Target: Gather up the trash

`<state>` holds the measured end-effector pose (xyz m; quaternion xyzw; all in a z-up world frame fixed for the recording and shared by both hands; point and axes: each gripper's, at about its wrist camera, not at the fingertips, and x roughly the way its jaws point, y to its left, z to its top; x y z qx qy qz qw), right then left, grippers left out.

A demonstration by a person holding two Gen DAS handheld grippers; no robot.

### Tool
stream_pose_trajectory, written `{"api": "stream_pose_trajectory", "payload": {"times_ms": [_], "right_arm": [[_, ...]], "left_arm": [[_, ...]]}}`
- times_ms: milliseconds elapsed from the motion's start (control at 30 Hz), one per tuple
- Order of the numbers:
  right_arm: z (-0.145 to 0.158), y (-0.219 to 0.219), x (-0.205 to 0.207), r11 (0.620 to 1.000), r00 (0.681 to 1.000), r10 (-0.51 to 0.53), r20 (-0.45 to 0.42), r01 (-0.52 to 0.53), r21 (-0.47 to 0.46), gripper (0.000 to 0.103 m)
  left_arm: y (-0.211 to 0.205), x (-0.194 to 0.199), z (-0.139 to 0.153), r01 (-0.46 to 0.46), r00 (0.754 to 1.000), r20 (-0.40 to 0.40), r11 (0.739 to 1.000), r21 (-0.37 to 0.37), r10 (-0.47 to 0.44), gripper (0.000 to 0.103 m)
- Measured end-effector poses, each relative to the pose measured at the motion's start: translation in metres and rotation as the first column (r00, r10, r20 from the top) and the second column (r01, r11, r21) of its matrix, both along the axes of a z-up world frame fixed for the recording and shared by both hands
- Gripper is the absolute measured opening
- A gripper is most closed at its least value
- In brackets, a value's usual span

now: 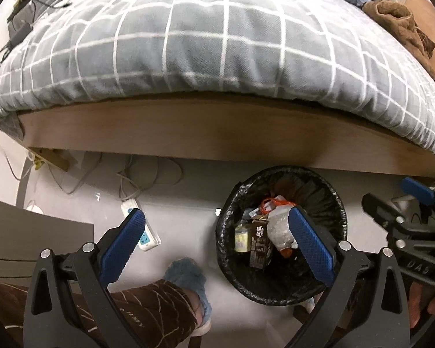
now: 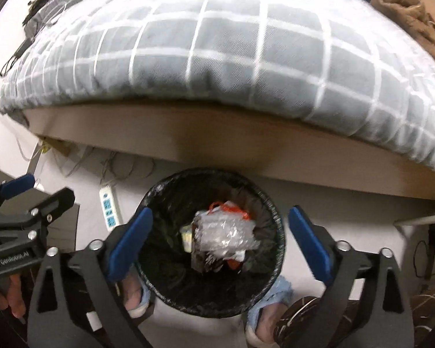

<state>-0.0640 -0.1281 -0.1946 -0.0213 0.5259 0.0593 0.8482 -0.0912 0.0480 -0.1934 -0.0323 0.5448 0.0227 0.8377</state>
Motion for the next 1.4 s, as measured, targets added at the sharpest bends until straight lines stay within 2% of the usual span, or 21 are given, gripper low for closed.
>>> {"api": "stream_pose_trajectory", "payload": {"times_ms": [233, 467, 633, 767, 933, 1400], "right_arm": [[0.055, -0.027, -0.001, 0.998, 0.988, -0.065, 0.139, 0.068, -0.014, 0.096], [0.117, -0.051, -0.024, 0.995, 0.951, -0.096, 0.292, 0.102, -0.003, 0.096], [0.143, -0.058, -0.041, 0.994, 0.934, -0.091, 0.345, 0.104, -0.02, 0.095], [0.151, -0.059, -0.053, 0.994, 0.927, -0.085, 0.365, 0.103, -0.028, 0.096], [0.152, -0.066, -0.063, 0.993, 0.929, -0.1, 0.356, 0.115, -0.02, 0.095], [0.149, -0.069, -0.064, 0.993, 0.931, -0.108, 0.35, 0.118, -0.006, 0.095]], "left_arm": [[-0.018, 0.004, 0.042, 0.056, 0.994, 0.097, 0.998, -0.007, -0.055, 0.097], [-0.031, 0.001, 0.099, 0.067, 0.972, 0.226, 0.998, -0.011, -0.063, 0.097], [-0.04, -0.01, 0.129, 0.066, 0.958, 0.281, 0.998, -0.009, -0.061, 0.097], [-0.044, -0.023, 0.143, 0.06, 0.95, 0.309, 0.998, -0.007, -0.055, 0.097], [-0.048, -0.036, 0.144, 0.065, 0.951, 0.304, 0.998, -0.007, -0.06, 0.097], [-0.053, -0.033, 0.142, 0.069, 0.951, 0.302, 0.997, 0.017, -0.071, 0.097]]}}
